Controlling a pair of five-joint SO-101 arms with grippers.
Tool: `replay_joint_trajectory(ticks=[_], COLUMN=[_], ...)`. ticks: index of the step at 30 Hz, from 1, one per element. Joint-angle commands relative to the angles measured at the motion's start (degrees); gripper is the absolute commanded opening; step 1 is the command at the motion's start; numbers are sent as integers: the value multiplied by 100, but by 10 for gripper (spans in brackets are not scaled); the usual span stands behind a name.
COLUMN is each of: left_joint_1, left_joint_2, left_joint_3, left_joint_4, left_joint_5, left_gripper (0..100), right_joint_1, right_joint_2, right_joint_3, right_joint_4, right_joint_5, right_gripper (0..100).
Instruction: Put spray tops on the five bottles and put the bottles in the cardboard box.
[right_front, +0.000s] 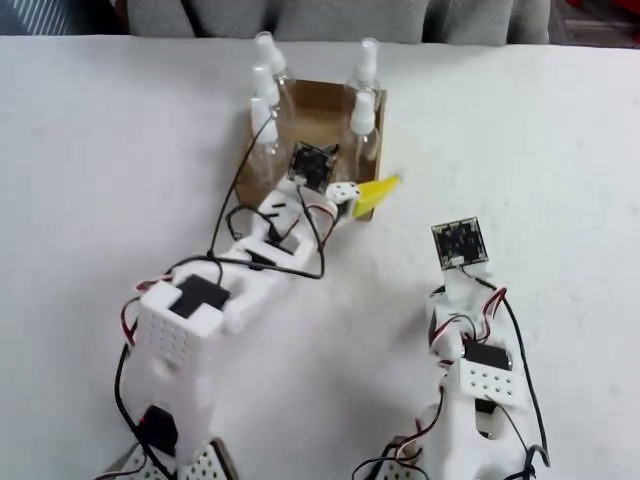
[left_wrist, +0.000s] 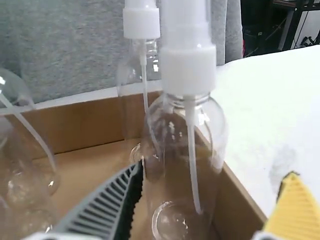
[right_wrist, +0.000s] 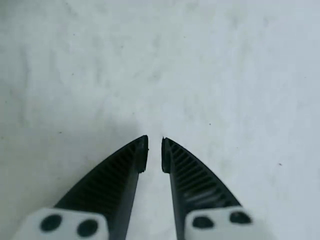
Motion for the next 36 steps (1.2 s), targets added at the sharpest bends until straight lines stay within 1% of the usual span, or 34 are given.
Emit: replay_joint_trajectory(ticks=[1,30,33,36], left_joint_1=[-13,-163,-189,-189], left_joint_2=[-435,-514,-796,-1270], left_joint_3=[-53,-167,-79,264], left_joint_4=[26,0,26,26], left_joint_5=[-9,-9,-9,-9], left_gripper=[400,400,400,400], right_joint_1=[-40,-40,-48,-48], right_joint_2=[-84,-84,-75,-75], right_joint_3=[-62,-62,-62,-62], right_joint_4=[-84,-84,-84,-84], right_joint_5=[44,53,53,53], right_gripper=[32,32,32,32])
